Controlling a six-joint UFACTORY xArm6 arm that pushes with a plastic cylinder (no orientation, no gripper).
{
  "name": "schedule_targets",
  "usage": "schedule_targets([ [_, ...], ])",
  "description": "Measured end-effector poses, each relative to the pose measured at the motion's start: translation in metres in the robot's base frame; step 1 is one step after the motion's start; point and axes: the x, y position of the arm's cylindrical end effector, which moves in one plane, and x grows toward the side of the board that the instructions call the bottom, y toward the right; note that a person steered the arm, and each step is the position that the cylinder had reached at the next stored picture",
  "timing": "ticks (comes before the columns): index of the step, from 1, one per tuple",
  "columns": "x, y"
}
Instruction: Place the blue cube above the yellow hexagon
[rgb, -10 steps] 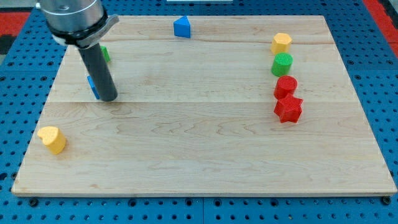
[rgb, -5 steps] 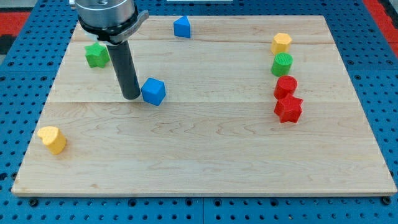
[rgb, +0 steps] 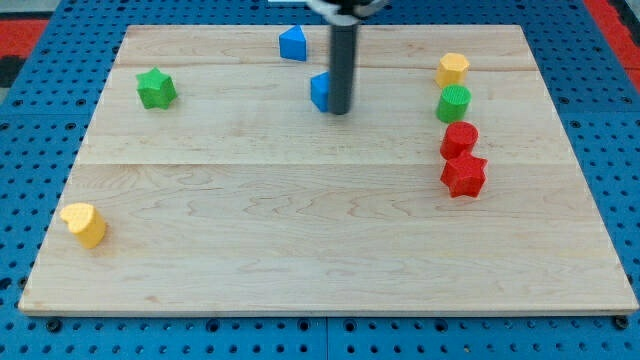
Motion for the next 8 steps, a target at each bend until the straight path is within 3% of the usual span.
schedule_targets([
  [1, -0.03, -0.015],
  [2, -0.046, 0.032],
  [3, -0.072, 0.001],
  [5, -0.111, 0.047],
  [6, -0.112, 0.102],
  [8, -0.103, 0.092],
])
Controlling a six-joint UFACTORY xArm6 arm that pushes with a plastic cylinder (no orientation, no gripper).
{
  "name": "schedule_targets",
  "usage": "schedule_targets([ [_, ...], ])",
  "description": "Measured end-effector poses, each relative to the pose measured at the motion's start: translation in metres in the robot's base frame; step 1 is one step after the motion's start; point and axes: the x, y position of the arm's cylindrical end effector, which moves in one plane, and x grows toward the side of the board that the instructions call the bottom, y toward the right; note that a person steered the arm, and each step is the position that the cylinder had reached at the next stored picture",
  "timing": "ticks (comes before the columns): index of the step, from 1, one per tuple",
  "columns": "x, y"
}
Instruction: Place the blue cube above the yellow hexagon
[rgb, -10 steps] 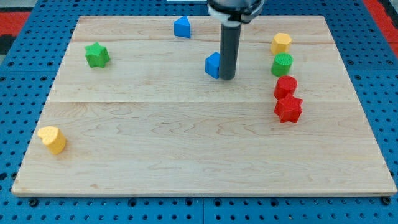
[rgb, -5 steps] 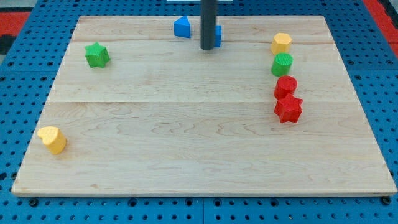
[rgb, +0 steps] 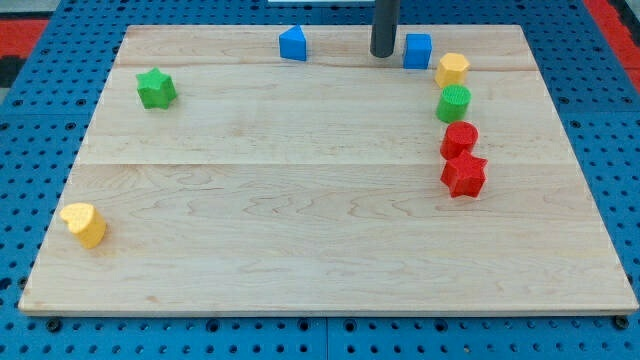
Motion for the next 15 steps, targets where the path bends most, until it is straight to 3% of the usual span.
schedule_targets([
  [2, -0.007, 0.063],
  [3, -0.022, 0.06],
  [4, -0.036, -0.022],
  [5, -0.06, -0.009],
  [10, -0.062, 0.124],
  [11, -0.059, 0.179],
  [13, -0.044, 0.136],
  [15, -0.062, 0.089],
])
